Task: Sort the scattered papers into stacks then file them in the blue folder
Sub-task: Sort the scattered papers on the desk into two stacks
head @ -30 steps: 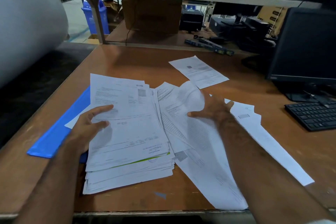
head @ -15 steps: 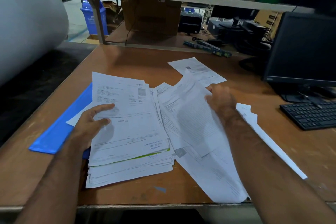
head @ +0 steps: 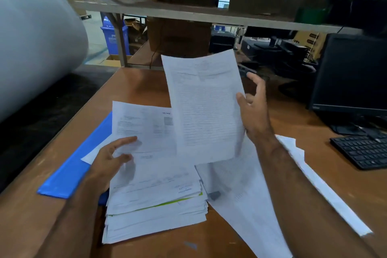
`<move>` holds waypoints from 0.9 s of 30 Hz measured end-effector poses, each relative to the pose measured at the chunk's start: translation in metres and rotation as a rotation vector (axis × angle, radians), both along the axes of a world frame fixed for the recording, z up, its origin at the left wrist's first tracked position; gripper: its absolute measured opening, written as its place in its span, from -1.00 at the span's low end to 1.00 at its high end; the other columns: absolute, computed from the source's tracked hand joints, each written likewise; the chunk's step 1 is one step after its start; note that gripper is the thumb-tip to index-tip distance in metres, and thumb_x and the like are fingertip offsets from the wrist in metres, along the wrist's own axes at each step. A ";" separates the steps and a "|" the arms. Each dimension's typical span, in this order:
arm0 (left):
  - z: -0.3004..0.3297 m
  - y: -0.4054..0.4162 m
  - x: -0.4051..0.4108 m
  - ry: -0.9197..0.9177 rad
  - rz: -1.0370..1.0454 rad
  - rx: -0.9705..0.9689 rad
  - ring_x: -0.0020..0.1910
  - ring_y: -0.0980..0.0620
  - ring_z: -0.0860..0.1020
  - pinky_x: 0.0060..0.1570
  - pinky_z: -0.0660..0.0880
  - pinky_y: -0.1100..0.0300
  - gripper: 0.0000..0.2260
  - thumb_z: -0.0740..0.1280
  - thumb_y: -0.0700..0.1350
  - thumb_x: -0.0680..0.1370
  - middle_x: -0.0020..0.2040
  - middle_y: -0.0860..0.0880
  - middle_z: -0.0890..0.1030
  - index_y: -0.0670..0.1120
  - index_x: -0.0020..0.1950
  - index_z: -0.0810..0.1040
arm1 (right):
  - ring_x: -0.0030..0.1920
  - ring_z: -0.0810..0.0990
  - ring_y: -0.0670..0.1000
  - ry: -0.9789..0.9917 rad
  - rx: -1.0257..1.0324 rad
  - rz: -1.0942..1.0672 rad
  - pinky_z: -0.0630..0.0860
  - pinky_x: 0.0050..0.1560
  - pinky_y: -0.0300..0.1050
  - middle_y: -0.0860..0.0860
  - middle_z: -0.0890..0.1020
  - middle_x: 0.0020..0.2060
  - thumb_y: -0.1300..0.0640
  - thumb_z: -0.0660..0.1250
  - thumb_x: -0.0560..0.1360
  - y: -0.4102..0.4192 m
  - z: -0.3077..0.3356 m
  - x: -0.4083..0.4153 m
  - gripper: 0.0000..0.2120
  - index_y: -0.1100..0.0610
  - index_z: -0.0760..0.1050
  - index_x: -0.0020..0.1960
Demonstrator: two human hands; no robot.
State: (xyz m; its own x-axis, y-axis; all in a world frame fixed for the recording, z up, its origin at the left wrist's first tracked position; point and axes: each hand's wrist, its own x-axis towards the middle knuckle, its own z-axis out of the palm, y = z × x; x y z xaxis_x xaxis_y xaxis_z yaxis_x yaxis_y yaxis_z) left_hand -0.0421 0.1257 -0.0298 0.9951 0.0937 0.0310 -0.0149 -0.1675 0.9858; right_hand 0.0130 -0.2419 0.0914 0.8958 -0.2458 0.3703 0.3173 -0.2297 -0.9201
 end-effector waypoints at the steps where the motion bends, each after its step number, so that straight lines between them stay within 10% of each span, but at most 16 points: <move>1: -0.001 0.000 0.001 0.000 0.000 0.004 0.37 -0.02 0.50 0.36 0.44 -0.02 -0.53 0.36 -0.42 0.55 0.39 0.07 0.57 0.12 0.21 0.70 | 0.08 0.68 0.07 0.041 -0.050 -0.005 0.64 0.09 0.15 0.02 0.65 0.17 0.16 0.24 0.63 0.012 -0.010 0.001 -0.56 -0.34 0.33 0.32; 5: 0.001 -0.002 0.001 -0.008 0.012 -0.044 0.38 0.04 0.51 0.47 0.35 -0.07 -0.75 0.41 -0.18 0.59 0.34 0.07 0.61 0.05 0.23 0.70 | 0.12 0.61 -0.18 0.123 -0.310 0.119 0.50 0.35 -0.09 -0.12 0.68 0.09 0.32 0.19 0.64 0.058 -0.062 -0.003 -0.66 0.01 0.66 0.11; 11: 0.008 -0.008 -0.003 0.030 0.012 -0.199 0.44 0.09 0.42 0.49 0.29 -0.07 -0.45 0.30 0.41 0.51 0.45 0.23 0.48 0.22 0.43 0.51 | 0.42 0.48 0.04 0.204 -0.645 0.235 0.36 0.47 -0.09 0.04 0.54 0.40 0.05 0.48 0.53 0.084 -0.109 -0.006 -0.49 0.06 0.50 0.46; 15: 0.013 -0.014 -0.006 -0.050 0.041 0.068 0.34 0.31 0.33 0.35 0.25 0.18 -0.44 0.39 0.02 0.60 0.45 0.32 0.32 0.25 0.56 0.29 | 0.54 0.31 0.02 0.212 -0.724 0.274 0.21 0.45 -0.19 0.04 0.37 0.53 -0.05 0.45 0.54 0.097 -0.114 -0.008 -0.31 0.03 0.28 0.59; 20: -0.002 -0.005 -0.002 -0.044 0.011 0.082 0.26 0.31 0.51 0.29 0.49 0.16 -0.56 0.34 -0.40 0.57 0.32 0.17 0.57 0.09 0.26 0.64 | 0.43 0.42 0.03 0.173 -0.757 0.276 0.40 0.40 0.00 -0.01 0.44 0.44 -0.18 0.39 0.55 0.087 -0.116 -0.004 -0.38 0.00 0.36 0.53; 27: -0.008 -0.003 0.004 -0.020 0.035 -0.009 0.32 0.14 0.52 0.21 0.48 0.15 -0.51 0.22 -0.45 0.56 0.30 0.15 0.61 0.04 0.20 0.71 | 0.58 0.19 0.19 0.650 -1.028 0.050 0.16 0.49 0.35 0.05 0.19 0.61 -0.60 0.24 0.26 -0.007 -0.095 0.026 0.04 -0.11 0.14 0.58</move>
